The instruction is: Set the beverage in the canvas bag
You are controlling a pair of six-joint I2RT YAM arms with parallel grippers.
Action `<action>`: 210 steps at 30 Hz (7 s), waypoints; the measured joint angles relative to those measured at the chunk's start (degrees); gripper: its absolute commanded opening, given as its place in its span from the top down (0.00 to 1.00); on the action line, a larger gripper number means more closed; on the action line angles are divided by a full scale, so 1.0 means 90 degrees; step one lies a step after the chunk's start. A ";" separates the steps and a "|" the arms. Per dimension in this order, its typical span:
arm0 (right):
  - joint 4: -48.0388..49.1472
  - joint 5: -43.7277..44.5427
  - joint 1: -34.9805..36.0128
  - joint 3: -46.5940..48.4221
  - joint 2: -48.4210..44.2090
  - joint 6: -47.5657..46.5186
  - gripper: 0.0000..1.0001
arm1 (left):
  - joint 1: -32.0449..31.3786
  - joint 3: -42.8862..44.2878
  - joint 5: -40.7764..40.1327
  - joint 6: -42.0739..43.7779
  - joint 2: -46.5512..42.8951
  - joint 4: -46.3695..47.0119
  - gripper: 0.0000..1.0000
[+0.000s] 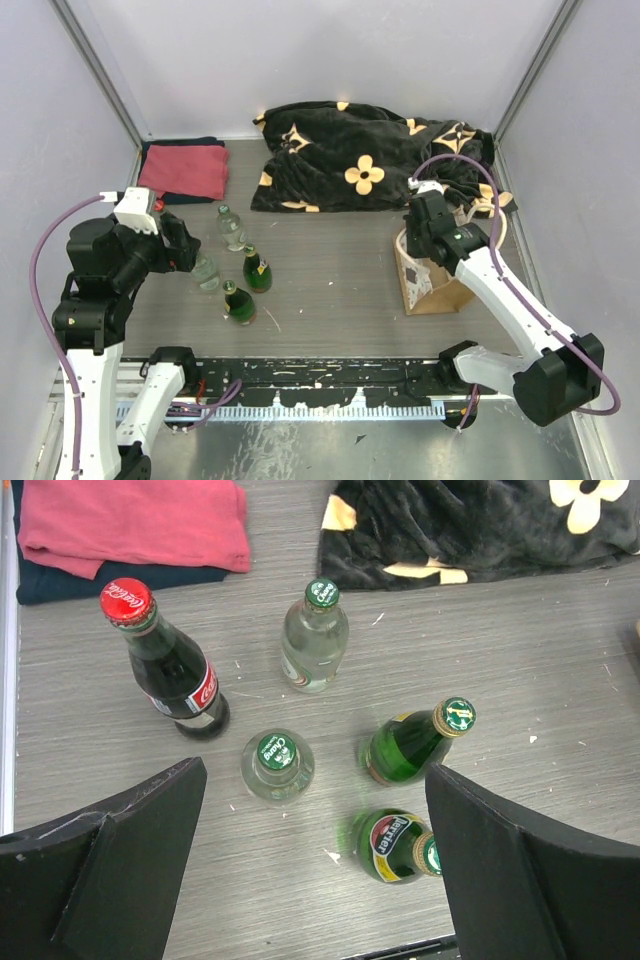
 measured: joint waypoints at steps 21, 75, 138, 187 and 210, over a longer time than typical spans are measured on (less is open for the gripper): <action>-0.0500 0.1787 0.3881 0.2667 0.3354 0.2769 0.99 | 0.0000 0.0022 0.0019 0.0087 -0.0238 -0.0175 0.02; -0.1984 0.2713 0.3725 0.2781 0.1899 0.3706 0.44 | 0.0000 0.0056 0.0325 -0.0274 -0.0274 -0.0333 0.02; -0.1639 0.2671 0.5000 0.0389 0.0821 0.6084 0.32 | 0.0000 -0.0141 0.0058 -0.0469 -0.0384 -0.0299 0.02; -0.2630 0.3444 0.5042 0.1763 -0.1081 0.5073 0.00 | 0.0556 -0.2480 -0.2149 -0.0129 0.2735 0.5425 0.13; -0.2722 0.3536 0.5042 0.1683 -0.1059 0.5202 0.00 | 0.0607 -0.2676 -0.1906 -0.0260 0.2754 0.5911 0.69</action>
